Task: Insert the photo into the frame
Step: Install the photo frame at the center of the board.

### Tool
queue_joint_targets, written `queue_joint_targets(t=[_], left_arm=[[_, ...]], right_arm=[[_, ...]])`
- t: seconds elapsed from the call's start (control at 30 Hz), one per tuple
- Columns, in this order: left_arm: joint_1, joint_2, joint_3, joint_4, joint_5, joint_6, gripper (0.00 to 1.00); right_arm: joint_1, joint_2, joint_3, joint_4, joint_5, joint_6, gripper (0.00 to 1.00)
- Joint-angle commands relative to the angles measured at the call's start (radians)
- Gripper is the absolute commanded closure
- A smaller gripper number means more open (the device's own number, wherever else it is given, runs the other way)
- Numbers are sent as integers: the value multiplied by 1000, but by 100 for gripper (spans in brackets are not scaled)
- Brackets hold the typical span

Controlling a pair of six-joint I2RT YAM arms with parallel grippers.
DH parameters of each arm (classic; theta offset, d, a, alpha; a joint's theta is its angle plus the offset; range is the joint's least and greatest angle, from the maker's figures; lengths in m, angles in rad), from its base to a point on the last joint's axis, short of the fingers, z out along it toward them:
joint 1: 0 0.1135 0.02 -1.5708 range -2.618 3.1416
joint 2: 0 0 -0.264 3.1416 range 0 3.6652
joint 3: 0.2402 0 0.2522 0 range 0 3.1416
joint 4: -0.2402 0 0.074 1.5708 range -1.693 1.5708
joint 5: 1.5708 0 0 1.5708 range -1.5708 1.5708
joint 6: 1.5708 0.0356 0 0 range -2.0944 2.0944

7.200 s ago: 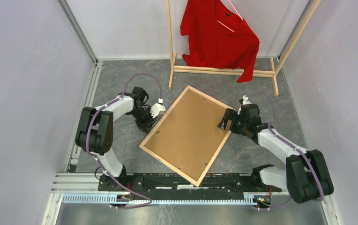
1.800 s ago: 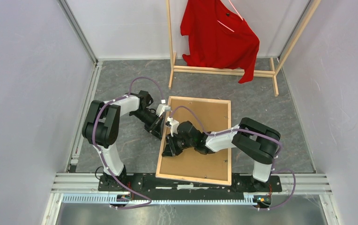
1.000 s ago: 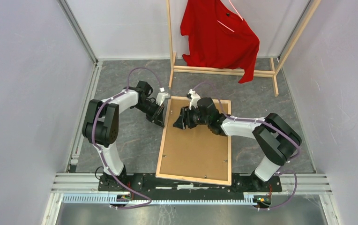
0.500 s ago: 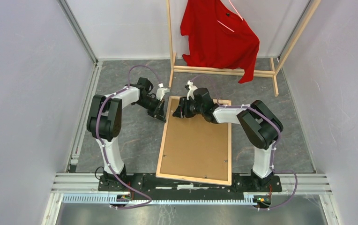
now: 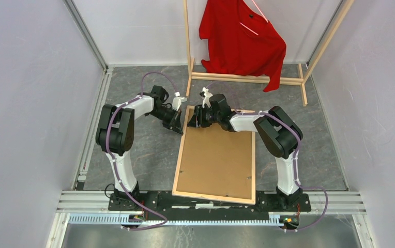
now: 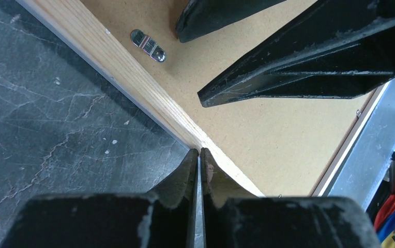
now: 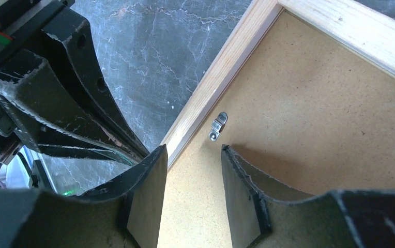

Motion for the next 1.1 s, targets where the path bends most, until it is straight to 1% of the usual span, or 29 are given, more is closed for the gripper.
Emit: queue_joint_targets(t=[0.0,0.43,1.07], left_arm=[[-6,2,-18,39,13,14,89],[-6,-4,-23,39,8,24,90],[-6,-4,-21,28,0,34,91]], right_arm=[[-2,25,38,9,-22,2,51],[-2,74,82,2,-45,7,55],[-3,104,102,15,-98,18,62]])
